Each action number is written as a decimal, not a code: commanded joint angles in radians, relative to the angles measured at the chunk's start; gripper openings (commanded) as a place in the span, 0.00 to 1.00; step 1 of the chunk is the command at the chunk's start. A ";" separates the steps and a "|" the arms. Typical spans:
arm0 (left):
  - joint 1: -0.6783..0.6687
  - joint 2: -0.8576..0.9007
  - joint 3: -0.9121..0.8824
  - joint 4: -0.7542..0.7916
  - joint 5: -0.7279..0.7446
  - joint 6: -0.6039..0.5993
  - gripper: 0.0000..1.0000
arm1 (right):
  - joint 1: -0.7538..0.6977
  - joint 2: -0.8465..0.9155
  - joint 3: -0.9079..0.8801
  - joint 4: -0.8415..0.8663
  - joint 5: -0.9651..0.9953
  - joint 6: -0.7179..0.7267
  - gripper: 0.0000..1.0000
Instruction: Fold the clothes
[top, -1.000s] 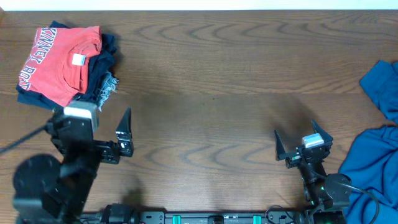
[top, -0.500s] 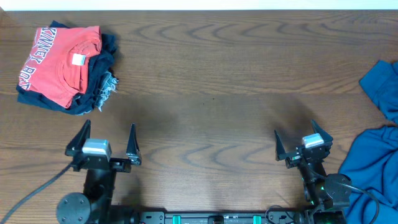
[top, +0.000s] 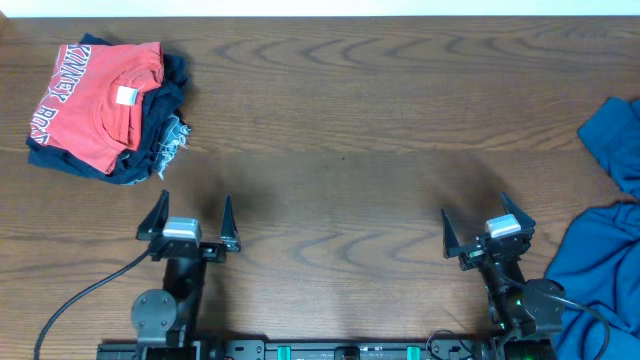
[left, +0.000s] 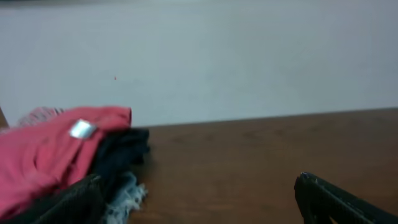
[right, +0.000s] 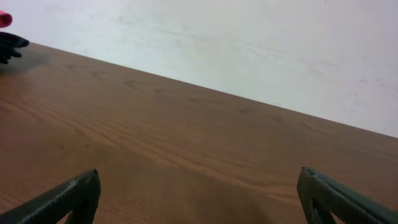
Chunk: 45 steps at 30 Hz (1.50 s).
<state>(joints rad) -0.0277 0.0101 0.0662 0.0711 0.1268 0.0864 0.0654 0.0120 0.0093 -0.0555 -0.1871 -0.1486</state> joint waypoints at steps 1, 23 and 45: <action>0.006 -0.008 -0.054 0.035 -0.008 0.007 0.98 | -0.007 -0.006 -0.004 0.000 -0.004 -0.013 0.99; 0.006 0.000 -0.062 -0.130 -0.008 0.007 0.98 | -0.007 -0.006 -0.004 0.000 -0.004 -0.013 0.99; 0.006 0.000 -0.062 -0.130 -0.008 0.007 0.98 | -0.007 -0.006 -0.004 0.000 -0.004 -0.013 0.99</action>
<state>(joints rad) -0.0269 0.0105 0.0147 -0.0177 0.1043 0.0864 0.0654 0.0120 0.0093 -0.0551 -0.1871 -0.1486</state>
